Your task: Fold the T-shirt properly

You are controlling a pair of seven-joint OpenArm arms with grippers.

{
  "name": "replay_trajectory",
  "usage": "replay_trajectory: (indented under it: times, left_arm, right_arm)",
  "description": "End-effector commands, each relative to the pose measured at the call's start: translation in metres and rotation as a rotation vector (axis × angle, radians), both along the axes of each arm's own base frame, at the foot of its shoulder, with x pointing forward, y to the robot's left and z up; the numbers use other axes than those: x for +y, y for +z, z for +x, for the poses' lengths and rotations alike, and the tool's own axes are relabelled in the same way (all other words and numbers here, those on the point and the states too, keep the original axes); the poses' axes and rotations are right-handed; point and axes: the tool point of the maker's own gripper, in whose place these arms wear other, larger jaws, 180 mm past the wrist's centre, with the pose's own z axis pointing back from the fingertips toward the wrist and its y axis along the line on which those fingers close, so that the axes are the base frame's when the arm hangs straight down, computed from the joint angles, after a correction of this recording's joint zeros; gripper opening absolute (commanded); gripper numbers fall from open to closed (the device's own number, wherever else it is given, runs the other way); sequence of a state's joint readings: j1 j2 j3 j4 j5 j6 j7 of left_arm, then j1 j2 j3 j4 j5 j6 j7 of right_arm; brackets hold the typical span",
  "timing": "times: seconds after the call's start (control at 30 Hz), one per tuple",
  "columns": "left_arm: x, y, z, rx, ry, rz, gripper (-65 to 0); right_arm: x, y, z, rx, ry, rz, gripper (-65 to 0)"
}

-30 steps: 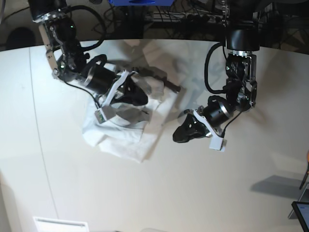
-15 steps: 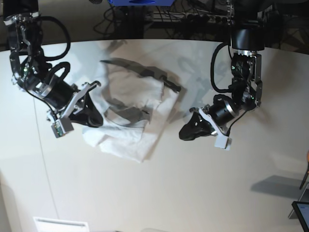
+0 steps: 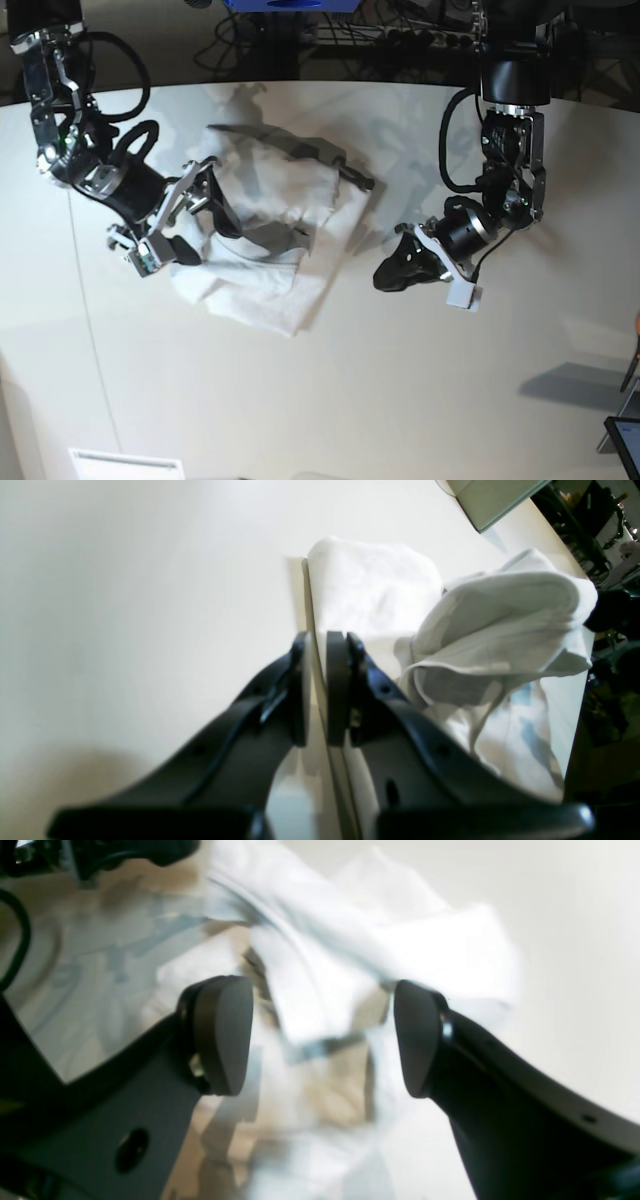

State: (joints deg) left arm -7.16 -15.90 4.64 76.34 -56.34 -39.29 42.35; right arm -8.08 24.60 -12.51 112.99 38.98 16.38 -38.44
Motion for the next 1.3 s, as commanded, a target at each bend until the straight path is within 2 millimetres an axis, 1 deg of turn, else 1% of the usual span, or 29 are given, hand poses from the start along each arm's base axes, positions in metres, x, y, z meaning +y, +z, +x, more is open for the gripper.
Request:
replay_trajectory:
  times: [0.0, 0.13, 0.2, 0.27, 0.37, 0.43, 0.5, 0.57, 0.63, 0.67, 0.7, 0.8, 0.87, 0.97, 1.0, 1.03, 1.1, 1.27]
  left_arm:
    - [0.001, 0.019, 0.009, -0.060, 0.000, -0.022, -60.0]
    - [-0.002, 0.019, 0.007, -0.061, -0.009, -0.022, -60.0]
    - [-0.006, 0.019, 0.004, -0.062, -0.020, -0.021, -60.0]
    - [-0.020, 0.028, 0.000, -0.093, -0.066, -0.010, -60.0]
    - [-0.051, 0.046, -0.009, -0.166, -0.173, 0.039, -60.0]
    - [-0.071, 0.059, -0.018, -0.233, -0.246, 0.091, -60.0]
    - [-0.084, 0.071, -0.026, -0.285, -0.291, 0.116, -60.0]
    - [-0.087, 0.079, -0.033, -0.309, -0.301, 0.116, -59.5]
    - [-0.084, 0.076, -0.041, -0.303, -0.306, 0.128, -59.1]
    - [-0.079, 0.075, -0.043, -0.302, -0.298, 0.135, -57.8]
    - [-0.077, 0.076, -0.045, -0.305, -0.295, 0.137, -54.9]
    - [-0.066, 0.076, -0.053, -0.304, -0.269, 0.147, -41.5]
    - [-0.062, 0.080, -0.057, -0.315, -0.254, 0.151, -28.4]
    - [-0.059, 0.083, -0.058, -0.326, -0.245, 0.156, -9.1]
    - [-0.059, 0.083, -0.057, -0.327, -0.244, 0.155, -5.0]
    - [-0.059, 0.081, -0.056, -0.319, -0.239, 0.153, -3.0]
    - [-0.058, 0.080, -0.050, -0.316, -0.235, 0.153, -3.5]
    - [-0.060, 0.072, -0.030, -0.287, -0.208, 0.123, -10.2]
  right_arm:
    - [0.002, 0.018, 0.008, -0.061, 0.007, 0.024, -22.9]
    - [0.001, 0.027, 0.017, -0.092, 0.002, 0.024, -23.4]
    - [-0.001, 0.027, 0.018, -0.091, -0.001, 0.021, -23.5]
    - [-0.001, 0.025, 0.016, -0.086, -0.003, 0.022, -23.5]
    - [-0.003, 0.017, 0.013, -0.063, -0.012, 0.025, -23.6]
    - [-0.009, 0.014, 0.014, -0.053, -0.034, 0.023, -23.6]
    - [-0.015, 0.014, 0.016, -0.050, -0.066, 0.036, -23.6]
    - [-0.030, 0.013, 0.019, -0.048, -0.125, 0.042, -23.5]
    - [-0.047, 0.014, 0.021, -0.051, -0.181, 0.041, -23.1]
    - [-0.054, 0.014, 0.022, -0.053, -0.202, 0.040, -23.1]
    - [-0.059, 0.013, 0.021, -0.050, -0.217, 0.036, -22.9]
    - [-0.069, 0.007, 0.021, -0.034, -0.242, 0.028, -22.9]
    - [-0.073, 0.001, 0.021, -0.018, -0.249, 0.021, -22.9]
    - [-0.072, -0.005, 0.020, 0.001, -0.251, 0.026, -22.9]
    - [-0.071, -0.007, 0.020, 0.005, -0.251, 0.027, -22.9]
    - [-0.071, -0.007, 0.020, 0.005, -0.251, 0.029, -22.9]
    - [-0.071, -0.006, 0.020, 0.004, -0.251, 0.034, -22.9]
    - [-0.071, -0.006, 0.019, 0.006, -0.251, 0.034, -23.1]
